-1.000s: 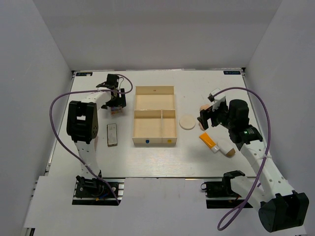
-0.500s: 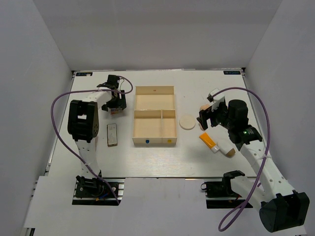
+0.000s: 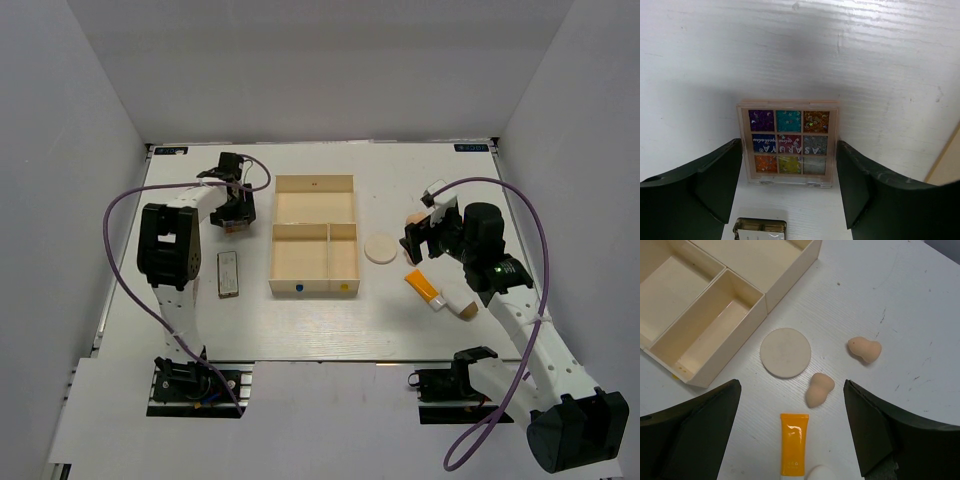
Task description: Organize the makeup
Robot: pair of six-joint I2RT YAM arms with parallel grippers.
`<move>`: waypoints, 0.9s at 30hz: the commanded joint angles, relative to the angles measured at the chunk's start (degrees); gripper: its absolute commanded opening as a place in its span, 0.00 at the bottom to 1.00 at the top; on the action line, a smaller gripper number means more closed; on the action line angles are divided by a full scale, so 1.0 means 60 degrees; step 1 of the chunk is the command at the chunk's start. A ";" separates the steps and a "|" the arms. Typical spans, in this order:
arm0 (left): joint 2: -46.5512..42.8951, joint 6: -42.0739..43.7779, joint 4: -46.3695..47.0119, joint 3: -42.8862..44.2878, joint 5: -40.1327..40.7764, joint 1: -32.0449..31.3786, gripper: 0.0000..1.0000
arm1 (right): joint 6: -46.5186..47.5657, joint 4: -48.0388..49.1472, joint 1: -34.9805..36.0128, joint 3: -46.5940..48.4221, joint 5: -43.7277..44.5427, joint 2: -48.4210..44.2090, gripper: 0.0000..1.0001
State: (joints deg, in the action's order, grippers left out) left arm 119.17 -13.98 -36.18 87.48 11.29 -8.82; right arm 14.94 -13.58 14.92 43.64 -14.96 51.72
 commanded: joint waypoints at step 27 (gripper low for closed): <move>-0.2329 -0.0351 0.1768 0.0404 -0.3216 -0.1971 0.16 | -0.0175 0.0316 0.0063 0.0198 -0.0070 -0.0095 0.89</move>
State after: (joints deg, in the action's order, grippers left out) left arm 105.38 -16.51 -25.39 86.35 -9.89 -19.73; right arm 14.09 -13.56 15.11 43.64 -15.11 51.75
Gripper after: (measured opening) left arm 0.804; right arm 0.891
